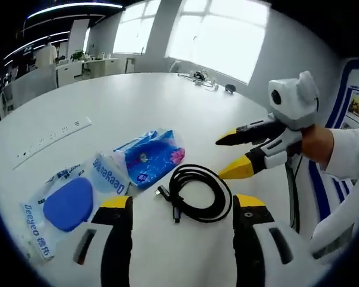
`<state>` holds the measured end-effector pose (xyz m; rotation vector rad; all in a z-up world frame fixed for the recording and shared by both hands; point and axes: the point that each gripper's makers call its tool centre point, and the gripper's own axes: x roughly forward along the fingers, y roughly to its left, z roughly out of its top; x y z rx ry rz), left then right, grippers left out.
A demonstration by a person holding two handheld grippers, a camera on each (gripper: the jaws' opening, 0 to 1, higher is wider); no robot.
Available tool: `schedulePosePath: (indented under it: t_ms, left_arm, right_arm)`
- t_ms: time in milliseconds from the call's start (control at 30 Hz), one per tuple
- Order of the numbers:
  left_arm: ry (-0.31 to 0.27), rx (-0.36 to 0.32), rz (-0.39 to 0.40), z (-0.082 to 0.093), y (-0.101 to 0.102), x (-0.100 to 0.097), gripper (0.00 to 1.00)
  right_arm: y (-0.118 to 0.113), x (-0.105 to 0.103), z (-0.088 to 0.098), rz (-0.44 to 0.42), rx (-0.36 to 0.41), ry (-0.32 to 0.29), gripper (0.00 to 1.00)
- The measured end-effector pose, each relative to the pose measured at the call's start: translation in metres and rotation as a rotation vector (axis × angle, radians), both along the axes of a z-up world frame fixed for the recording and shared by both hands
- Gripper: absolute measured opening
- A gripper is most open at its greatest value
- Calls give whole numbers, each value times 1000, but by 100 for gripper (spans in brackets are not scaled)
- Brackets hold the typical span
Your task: Arrange the tabletop items into an orderly group along one side of the table until the central work area is clear of visible clutter.
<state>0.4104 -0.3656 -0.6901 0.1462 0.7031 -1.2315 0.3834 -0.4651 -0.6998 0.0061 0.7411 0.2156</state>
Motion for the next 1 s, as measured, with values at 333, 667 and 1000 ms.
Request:
schedulePosePath:
  t_ms: [333, 667, 1000]
  left_arm:
    - [-37, -80, -26, 29, 29, -7, 81]
    - [-109, -120, -28, 60, 68, -12, 87]
    - [-160, -145, 30, 83, 128, -21, 91]
  right_arm:
    - [8, -5, 19, 28, 2, -40, 63]
    - [19, -14, 43, 49, 1, -86, 65]
    - [30, -29, 67, 50, -3, -131, 69]
